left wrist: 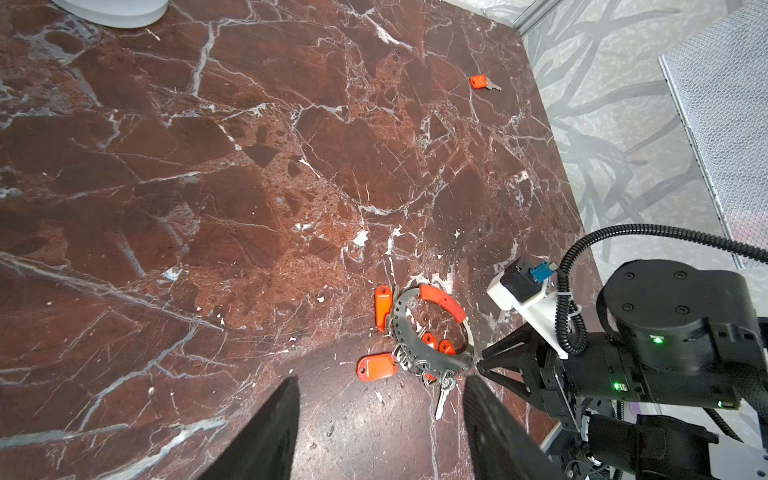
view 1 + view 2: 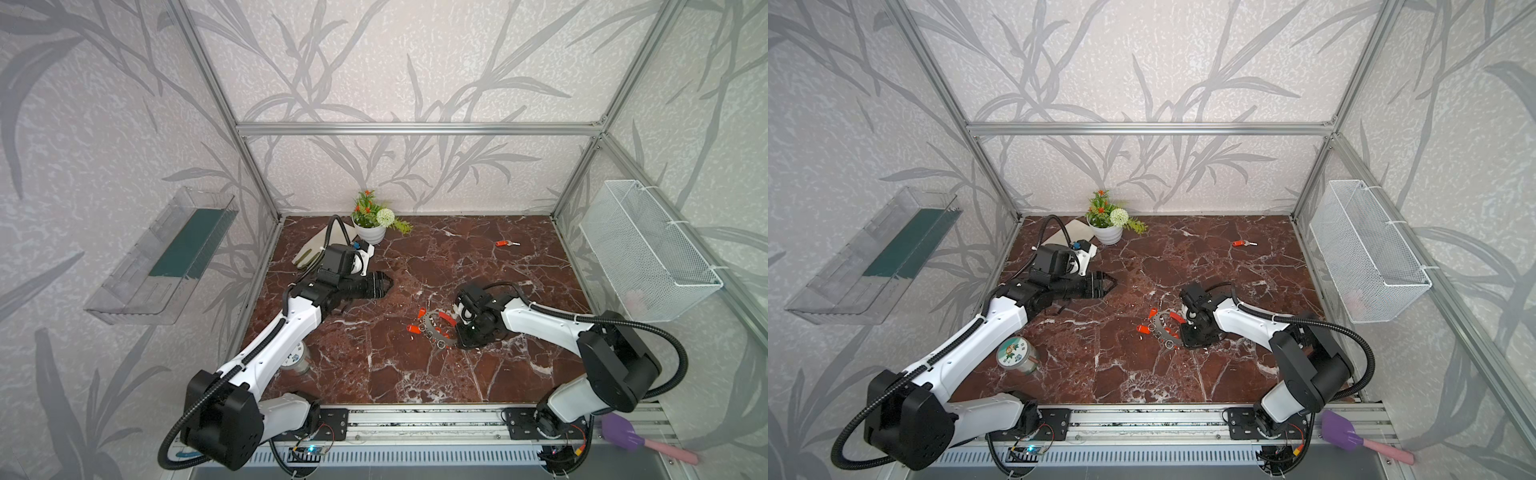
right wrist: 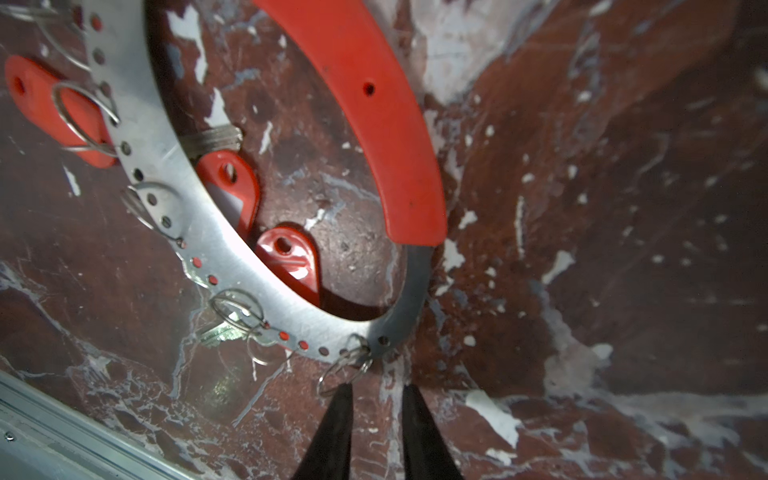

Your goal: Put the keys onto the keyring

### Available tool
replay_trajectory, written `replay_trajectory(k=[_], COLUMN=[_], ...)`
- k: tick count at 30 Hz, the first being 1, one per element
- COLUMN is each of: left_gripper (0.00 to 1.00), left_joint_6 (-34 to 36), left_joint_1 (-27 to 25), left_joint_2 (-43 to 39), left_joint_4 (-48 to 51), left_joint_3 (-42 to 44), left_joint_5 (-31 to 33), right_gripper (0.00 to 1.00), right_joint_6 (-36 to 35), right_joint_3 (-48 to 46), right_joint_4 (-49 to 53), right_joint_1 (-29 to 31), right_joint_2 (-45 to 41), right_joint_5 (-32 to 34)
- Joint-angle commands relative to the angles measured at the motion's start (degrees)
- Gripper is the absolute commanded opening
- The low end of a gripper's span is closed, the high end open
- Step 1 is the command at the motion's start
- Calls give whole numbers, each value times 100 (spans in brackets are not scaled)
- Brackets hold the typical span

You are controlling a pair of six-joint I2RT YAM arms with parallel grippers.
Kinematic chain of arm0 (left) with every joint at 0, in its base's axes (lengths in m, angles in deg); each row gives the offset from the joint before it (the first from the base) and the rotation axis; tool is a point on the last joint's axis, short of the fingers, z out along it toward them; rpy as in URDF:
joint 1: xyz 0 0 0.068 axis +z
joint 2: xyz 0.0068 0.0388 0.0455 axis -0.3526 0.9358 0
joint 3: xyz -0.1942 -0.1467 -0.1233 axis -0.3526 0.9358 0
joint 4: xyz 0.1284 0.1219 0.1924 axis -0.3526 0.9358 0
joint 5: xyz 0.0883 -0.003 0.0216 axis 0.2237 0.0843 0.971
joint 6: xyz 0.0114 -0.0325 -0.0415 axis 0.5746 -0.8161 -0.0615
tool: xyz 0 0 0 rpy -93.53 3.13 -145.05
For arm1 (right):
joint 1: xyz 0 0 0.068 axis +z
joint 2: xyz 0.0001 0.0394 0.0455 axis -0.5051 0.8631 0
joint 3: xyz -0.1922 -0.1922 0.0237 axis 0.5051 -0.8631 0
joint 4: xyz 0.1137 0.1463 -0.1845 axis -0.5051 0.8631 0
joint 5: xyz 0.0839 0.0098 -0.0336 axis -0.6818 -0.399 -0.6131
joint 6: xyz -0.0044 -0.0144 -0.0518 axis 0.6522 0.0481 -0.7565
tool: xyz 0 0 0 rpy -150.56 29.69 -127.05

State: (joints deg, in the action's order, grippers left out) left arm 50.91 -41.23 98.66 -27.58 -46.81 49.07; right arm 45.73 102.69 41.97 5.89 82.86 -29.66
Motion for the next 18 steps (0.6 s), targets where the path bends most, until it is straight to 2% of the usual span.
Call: replay_trajectory(k=[1,6,18], left_gripper=[63,63,63], left_joint_6=[42,51,51], left_joint_1=[-16,-16,-16], left_joint_2=[25,24,45], left_joint_4=[-88,-88,-84], left_joint_3=[-39,-41,-45], left_joint_5=[-26,0,-18], right_gripper=[28,30,28], right_joint_6=[270,611,737], right_joint_3=[-44,-75,179], right_joint_4=[-60,-128,44], right_joint_1=[107,471,728], right_joint_2=[-318,-542,68], right_joint_5=[188,631,1082])
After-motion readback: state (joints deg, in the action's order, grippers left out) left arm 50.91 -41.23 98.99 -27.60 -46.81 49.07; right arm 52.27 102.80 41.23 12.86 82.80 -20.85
